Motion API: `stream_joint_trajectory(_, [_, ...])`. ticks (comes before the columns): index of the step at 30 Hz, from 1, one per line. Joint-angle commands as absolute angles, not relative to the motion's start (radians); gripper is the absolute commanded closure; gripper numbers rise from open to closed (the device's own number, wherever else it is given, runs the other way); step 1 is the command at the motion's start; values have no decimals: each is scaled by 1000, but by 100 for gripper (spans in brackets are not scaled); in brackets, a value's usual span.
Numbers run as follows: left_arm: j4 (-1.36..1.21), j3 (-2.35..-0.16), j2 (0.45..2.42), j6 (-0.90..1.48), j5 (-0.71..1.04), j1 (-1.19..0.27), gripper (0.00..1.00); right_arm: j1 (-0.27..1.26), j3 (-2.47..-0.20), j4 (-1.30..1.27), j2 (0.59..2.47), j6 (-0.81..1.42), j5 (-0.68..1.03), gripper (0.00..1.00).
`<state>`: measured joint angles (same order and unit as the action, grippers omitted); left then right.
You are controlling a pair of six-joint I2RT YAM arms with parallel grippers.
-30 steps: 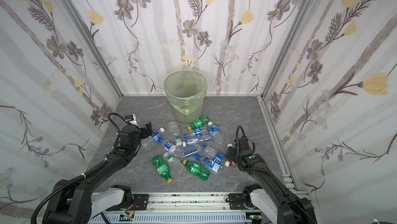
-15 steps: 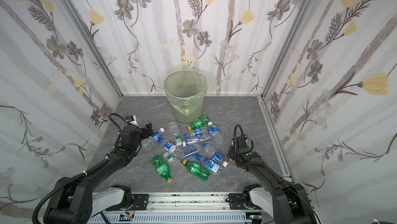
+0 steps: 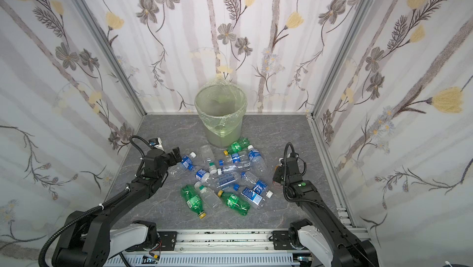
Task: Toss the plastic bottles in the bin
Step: 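Lift the yellow-red bottle with the right gripper and carry it over the wastebasket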
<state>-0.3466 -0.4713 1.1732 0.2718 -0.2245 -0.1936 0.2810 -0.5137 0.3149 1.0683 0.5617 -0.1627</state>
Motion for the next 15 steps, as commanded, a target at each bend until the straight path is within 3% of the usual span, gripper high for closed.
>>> stream_joint_trajectory(1, [-341, -474, 1159, 272, -250, -193, 0, 282, -550, 297, 1038, 515, -163, 60])
stream_joint_trajectory(15, [-300, -489, 1120, 290, -257, -192, 0, 292, -699, 65, 859, 335, 144, 61])
